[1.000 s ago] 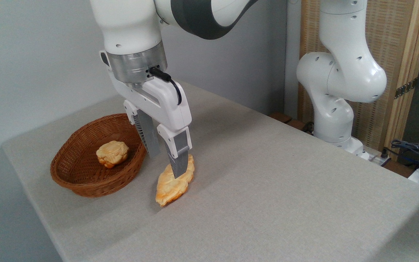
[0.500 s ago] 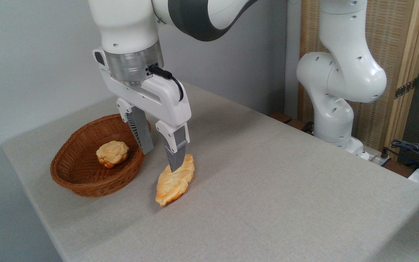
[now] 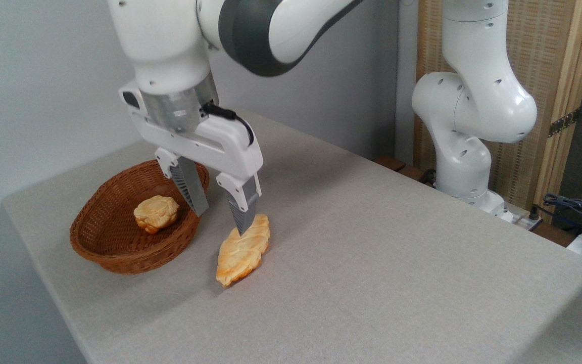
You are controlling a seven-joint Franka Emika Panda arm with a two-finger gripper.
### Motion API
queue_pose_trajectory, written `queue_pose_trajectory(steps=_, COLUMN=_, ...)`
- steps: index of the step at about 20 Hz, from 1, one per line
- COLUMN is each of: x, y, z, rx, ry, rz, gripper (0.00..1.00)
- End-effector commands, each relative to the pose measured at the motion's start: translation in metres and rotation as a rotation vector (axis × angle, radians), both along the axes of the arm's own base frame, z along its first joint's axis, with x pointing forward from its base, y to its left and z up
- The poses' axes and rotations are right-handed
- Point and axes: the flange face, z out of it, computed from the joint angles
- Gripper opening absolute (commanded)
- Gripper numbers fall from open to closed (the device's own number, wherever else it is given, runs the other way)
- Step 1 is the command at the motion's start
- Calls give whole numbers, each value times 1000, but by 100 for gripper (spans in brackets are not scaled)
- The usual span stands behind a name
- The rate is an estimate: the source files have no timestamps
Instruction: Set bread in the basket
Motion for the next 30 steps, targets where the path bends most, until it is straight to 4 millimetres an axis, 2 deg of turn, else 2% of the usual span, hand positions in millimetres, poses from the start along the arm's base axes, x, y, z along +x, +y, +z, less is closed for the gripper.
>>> queue_pose_trajectory(steps=1, x=-9, y=-9, z=-27, rx=-2, ry=62, rz=30, gripper=100)
queue_pose_trajectory(steps=3, x=-15, y=-26, z=-47, rx=1, ry=74, rz=7, gripper=100)
queue_pose_trajectory(steps=5, x=-20, y=-34, z=-62, rx=4, ry=52, rz=7, gripper=100)
queue_pose_trajectory(steps=10, x=-24, y=-51, z=-87, rx=9, ry=10, rz=12, gripper=100)
queue_pose_trajectory(steps=19, x=-30, y=-46, z=-113, rx=45, ry=46, rz=-23, gripper=100)
queue_pose_trajectory(steps=20, x=-30, y=-46, z=-113, rx=59, ry=44, rz=-34, gripper=93)
queue_pose_trajectory(steps=22, x=-30, y=-46, z=-113, rx=61, ry=42, rz=-33, gripper=58)
queue_pose_trajectory(steps=23, x=-30, y=-46, z=-113, rx=59, ry=43, rz=-32, gripper=47)
queue_pose_trajectory(steps=30, x=-31, y=-46, z=-111, rx=59, ry=45, rz=-35, gripper=46)
